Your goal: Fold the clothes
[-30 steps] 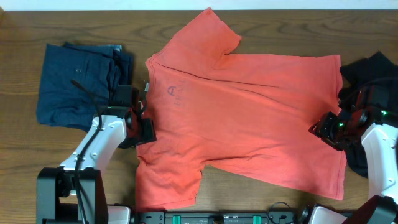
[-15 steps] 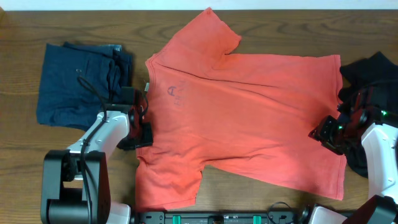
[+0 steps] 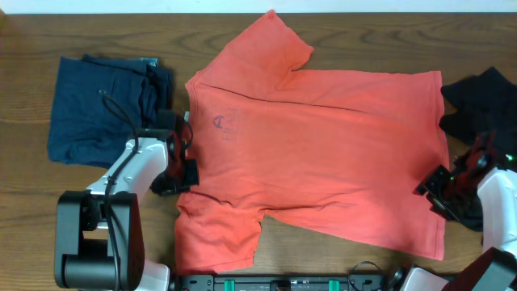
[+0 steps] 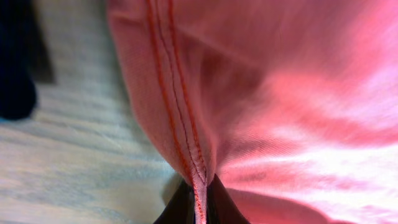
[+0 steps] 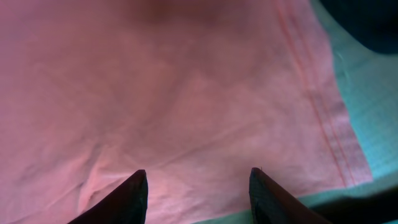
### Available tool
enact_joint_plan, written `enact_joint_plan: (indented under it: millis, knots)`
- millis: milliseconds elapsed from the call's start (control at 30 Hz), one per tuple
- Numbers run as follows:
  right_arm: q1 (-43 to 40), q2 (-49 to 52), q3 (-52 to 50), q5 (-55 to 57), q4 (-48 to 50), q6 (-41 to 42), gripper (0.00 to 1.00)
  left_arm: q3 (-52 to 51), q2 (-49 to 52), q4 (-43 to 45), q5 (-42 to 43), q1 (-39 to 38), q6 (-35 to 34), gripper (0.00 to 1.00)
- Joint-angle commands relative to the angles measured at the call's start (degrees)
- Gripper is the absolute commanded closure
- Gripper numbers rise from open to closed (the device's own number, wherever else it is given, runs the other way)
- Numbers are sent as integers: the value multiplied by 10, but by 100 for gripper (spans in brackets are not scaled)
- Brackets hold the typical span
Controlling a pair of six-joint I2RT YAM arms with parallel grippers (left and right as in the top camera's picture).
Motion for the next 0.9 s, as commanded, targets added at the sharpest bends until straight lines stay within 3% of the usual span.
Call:
enact_joint_plan:
  millis: [0, 300, 567, 767, 867]
  knots:
    - [-34, 0, -9, 12, -6, 9, 49, 22, 3, -3, -11, 3, 3, 94]
    - [-129, 0, -57, 31, 12, 10, 46, 23, 3, -10, -11, 3, 3, 94]
    - [-189, 1, -150, 59, 88, 28, 58, 23, 3, -11, -11, 3, 3, 93]
    - [-192, 1, -169, 73, 104, 56, 44, 23, 3, -13, -11, 3, 4, 90]
    - [-192, 1, -170, 73, 105, 61, 48, 23, 3, -13, -11, 3, 3, 85]
